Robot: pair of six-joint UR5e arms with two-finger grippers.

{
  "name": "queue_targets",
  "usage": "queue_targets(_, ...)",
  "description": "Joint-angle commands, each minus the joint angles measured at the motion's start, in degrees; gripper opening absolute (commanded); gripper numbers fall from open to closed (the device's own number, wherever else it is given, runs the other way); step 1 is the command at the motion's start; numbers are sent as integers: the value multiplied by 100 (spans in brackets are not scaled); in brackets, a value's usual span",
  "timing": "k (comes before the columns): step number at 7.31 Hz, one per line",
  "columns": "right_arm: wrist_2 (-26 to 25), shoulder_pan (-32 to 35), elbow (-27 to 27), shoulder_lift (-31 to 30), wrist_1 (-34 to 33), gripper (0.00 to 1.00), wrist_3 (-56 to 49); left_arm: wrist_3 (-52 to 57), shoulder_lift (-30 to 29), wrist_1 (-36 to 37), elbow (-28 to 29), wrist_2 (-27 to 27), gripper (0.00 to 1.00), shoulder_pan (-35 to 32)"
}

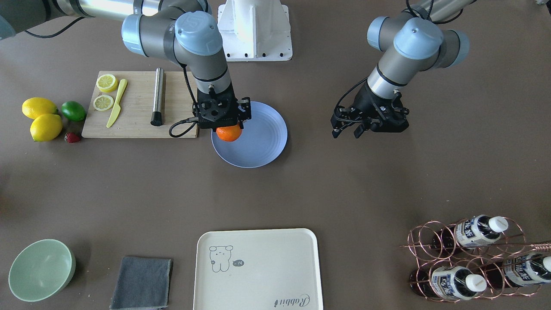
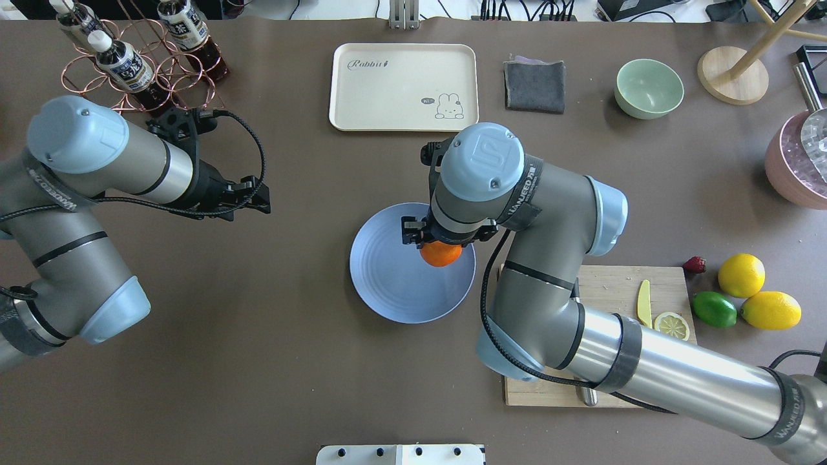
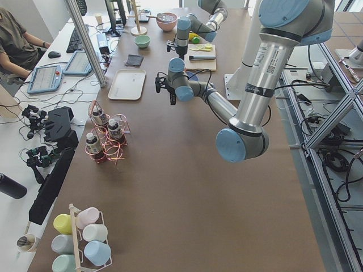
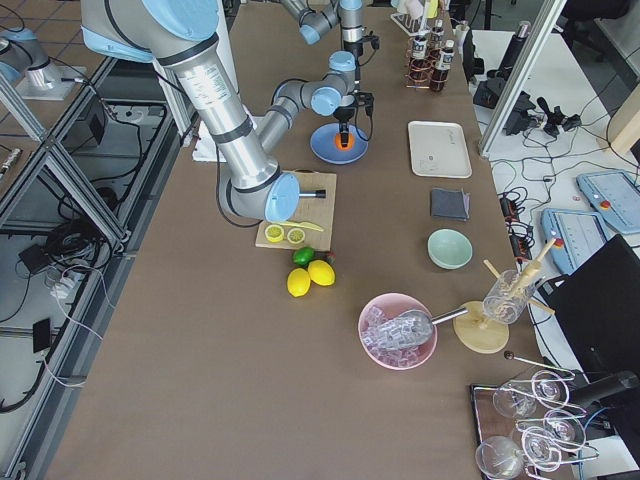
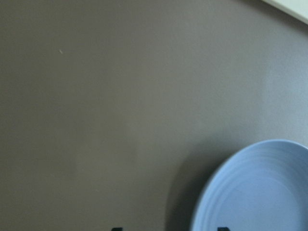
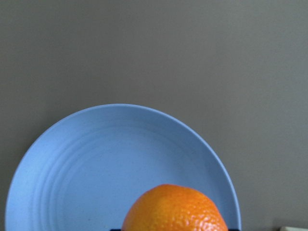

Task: Pick orange to plate
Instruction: 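Carry the orange with the right gripper onto the blue plate while the left arm withdraws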

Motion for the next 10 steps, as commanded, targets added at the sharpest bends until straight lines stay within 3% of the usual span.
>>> queue_targets(1, -318, -325, -511, 295, 232, 0, 248, 236, 97, -5, 0, -95, 74, -151)
queue_targets(5, -309, -431, -733, 322, 550, 0, 266, 227, 106, -5, 0, -86, 75, -151)
queue_targets(6, -309, -422, -732, 313, 550, 99, 275, 218, 106, -5, -8, -86, 75, -151)
queue_targets(8, -266, -344, -602, 295, 507, 100, 257, 183, 123, 4, -87, -86, 76, -160)
queue_targets(9, -30, -39, -122, 17, 289, 100, 188, 244, 149, 152, -175, -121, 75, -299)
queue_targets(10, 546, 530, 535, -569, 69, 100, -22, 671, 184, 458, -245, -408, 75, -744)
